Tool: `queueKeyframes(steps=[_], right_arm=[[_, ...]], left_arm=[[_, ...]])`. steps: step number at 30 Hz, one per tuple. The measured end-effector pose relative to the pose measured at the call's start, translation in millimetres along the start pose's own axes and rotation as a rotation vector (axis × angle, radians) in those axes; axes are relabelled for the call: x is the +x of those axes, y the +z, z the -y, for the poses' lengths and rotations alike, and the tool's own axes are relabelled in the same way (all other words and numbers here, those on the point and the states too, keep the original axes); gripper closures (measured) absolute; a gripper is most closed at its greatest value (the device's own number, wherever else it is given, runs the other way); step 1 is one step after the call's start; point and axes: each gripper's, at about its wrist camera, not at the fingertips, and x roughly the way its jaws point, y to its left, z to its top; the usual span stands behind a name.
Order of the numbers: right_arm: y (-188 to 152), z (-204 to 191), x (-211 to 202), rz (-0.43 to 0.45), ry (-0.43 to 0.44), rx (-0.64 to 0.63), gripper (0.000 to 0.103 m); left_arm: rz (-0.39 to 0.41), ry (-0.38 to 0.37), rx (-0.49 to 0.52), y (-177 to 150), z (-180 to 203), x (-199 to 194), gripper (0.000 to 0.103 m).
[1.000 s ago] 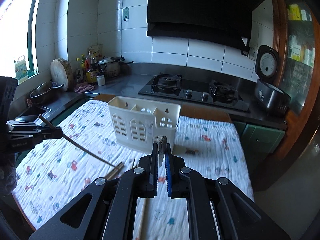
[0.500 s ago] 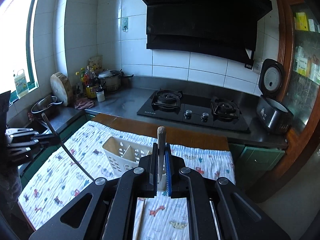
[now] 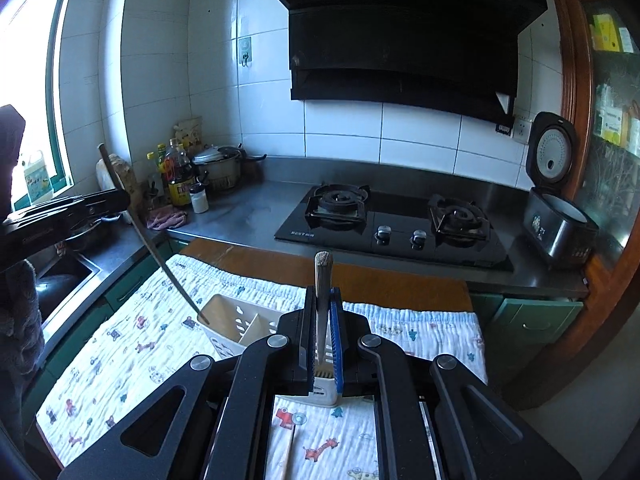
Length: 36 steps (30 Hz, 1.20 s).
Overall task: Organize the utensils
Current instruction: 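Lift the left tool's chopstick over the holder while the right tool carries its own, then open the left tool over the holder while the right tool releases its chopstick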
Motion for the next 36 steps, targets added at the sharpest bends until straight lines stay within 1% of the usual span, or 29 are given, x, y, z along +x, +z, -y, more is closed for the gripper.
queueKeyframes(steps=[3, 9, 13, 16, 18, 20, 23, 25, 27, 28, 29, 32, 35, 36], right_arm=[[-7.5, 0.3, 12.5, -0.027, -0.005, -0.007, 0.096], [-20.5, 1.6, 33.1, -0.079, -0.014, -0.013, 0.096], [-25.7, 3.9, 41.2, -0.094, -0.016, -0.003, 0.096], [-28.0, 6.5, 44.6, -0.100, -0.020, 0.006, 0.096], [-28.7, 8.7, 46.9, -0.103, -0.023, 0.011, 0.096], [-29.4, 10.8, 48.8, -0.105, -0.024, 0.018, 0.096], [-29.5, 12.7, 50.0, -0.108, -0.021, 0.029, 0.096], [-29.4, 13.3, 48.2, -0.102, -0.022, 0.030, 0.096], [-28.0, 13.8, 44.1, -0.088, -0.017, 0.028, 0.096], [-27.7, 13.6, 41.5, -0.080, -0.017, 0.027, 0.095], [-26.2, 13.4, 36.9, -0.067, -0.019, 0.025, 0.095], [-23.1, 13.2, 23.4, -0.033, -0.025, 0.029, 0.088], [-20.7, 10.4, 0.0, 0.017, -0.037, 0.021, 0.079], [-21.8, 9.1, -7.4, 0.030, -0.038, 0.016, 0.075]], left_arm=[[-0.009, -0.006, -0.040, -3.7, -12.3, 13.7, 0.097], [-0.091, 0.005, -0.036, -21.2, -19.3, 43.1, 0.097], [-0.143, 0.011, -0.056, -35.1, -26.6, 60.6, 0.097], [-0.175, -0.003, -0.084, -42.7, -33.6, 71.0, 0.097], [-0.184, -0.002, -0.082, -47.1, -34.4, 75.8, 0.097], [-0.189, 0.019, -0.069, -50.5, -31.8, 79.9, 0.097], [-0.200, 0.014, -0.078, -52.7, -32.0, 83.6, 0.095], [-0.202, 0.015, -0.077, -52.5, -31.8, 84.3, 0.092], [-0.192, 0.014, -0.079, -51.8, -30.9, 81.5, 0.072], [-0.185, 0.014, -0.078, -51.0, -30.6, 79.7, 0.069], [-0.176, 0.013, -0.075, -50.4, -29.8, 77.0, 0.068], [-0.152, 0.001, -0.084, -46.3, -30.3, 66.9, 0.066], [-0.119, -0.010, -0.101, -44.1, -30.3, 49.2, 0.059], [-0.108, -0.010, -0.102, -44.4, -29.8, 42.1, 0.058]])
